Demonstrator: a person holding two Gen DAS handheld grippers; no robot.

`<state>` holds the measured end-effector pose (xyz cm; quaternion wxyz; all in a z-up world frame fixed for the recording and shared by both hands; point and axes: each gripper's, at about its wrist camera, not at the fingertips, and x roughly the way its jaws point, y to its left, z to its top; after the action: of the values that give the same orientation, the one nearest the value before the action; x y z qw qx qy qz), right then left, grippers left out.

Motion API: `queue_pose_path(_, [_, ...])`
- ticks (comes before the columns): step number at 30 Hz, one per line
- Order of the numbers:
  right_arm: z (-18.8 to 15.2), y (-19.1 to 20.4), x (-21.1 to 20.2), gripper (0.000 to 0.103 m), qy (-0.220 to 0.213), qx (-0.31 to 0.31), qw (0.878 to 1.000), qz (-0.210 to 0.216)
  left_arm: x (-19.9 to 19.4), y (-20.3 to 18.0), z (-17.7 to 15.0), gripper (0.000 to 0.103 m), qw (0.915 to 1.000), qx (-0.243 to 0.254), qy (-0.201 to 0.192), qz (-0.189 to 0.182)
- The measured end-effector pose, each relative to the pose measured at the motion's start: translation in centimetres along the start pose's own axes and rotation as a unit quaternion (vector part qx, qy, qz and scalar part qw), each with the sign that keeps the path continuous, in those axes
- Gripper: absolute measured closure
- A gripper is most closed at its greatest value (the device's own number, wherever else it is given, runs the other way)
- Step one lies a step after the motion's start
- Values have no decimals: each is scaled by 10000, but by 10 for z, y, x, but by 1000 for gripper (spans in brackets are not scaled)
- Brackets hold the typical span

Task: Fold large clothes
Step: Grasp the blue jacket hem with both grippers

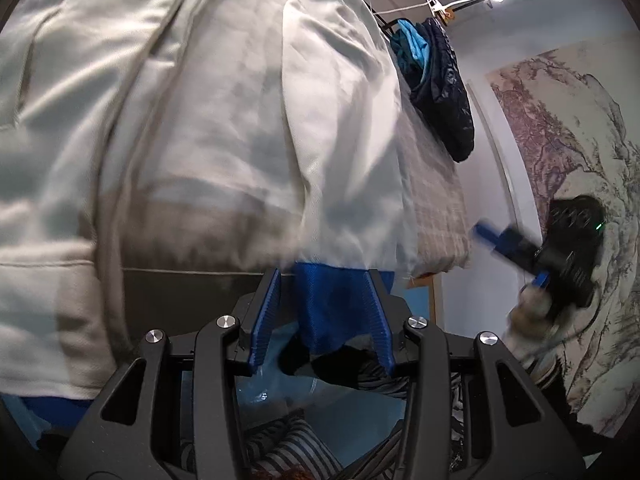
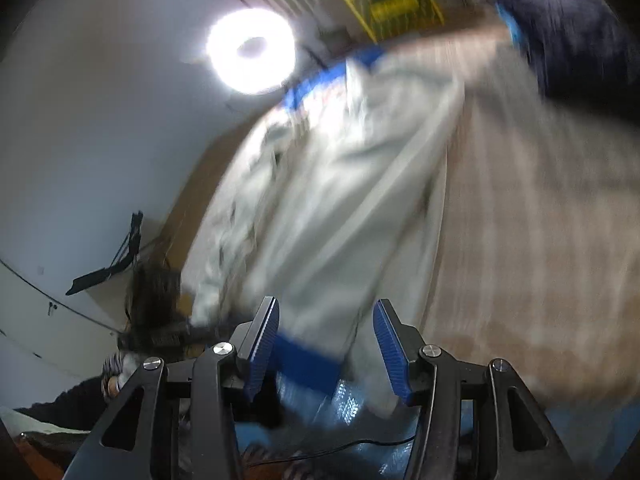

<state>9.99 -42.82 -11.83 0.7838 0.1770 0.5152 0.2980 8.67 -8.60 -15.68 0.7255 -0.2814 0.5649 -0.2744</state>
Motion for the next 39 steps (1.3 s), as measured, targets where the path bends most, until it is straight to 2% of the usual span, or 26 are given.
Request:
queue_pose_path(2, [-17,-3,22,51,336,63,9994,-41,4,1,0,82,10000,-54,41,-21])
queue_pose_path(5, [-28,-7,47,51,592,106,9980,-189,8,1,1,89,9999,-42,63,73])
queue_pose_path(9, [-35,-21,79,55,870,526,9947,120,8,3,1,92,10000,-64,34,64])
queue_pose_path(13, [-41,-20,95,58,962,547,9937,169,11,1,-1,95,9998,114,24,179])
queue_pose_path(14, [-43,-20,97,74,967,538,9937,191,12,0,-1,96,9997,150,22,209])
queue_pose_path(15, [-44,-20,99,84,971,535,9936,201,12,0,-1,96,9996,168,11,235])
queue_pose_path(17, [-45,-21,96,98,849,575,9947,93,12,-1,-2,97,9996,181,-12,220])
queue_pose_path(23, [-41,-17,45,100,243,574,9979,200,13,-25,-14,98,9989,474,4,-63])
queue_pose_path(28, [-49,-12,7,101,197,505,9985,33,23,-44,-24,98,9975,575,203,-346])
queue_pose_path(31, [-52,-19,-4,101,160,314,9987,-368,35,-54,-26,98,9954,925,248,-46])
queue_pose_path(35, [-56,-37,27,101,482,652,9953,-525,40,-51,-24,98,9941,1010,287,277])
queue_pose_path(39, [-59,-27,47,101,815,110,9921,-944,38,-51,-30,98,9909,1210,249,529])
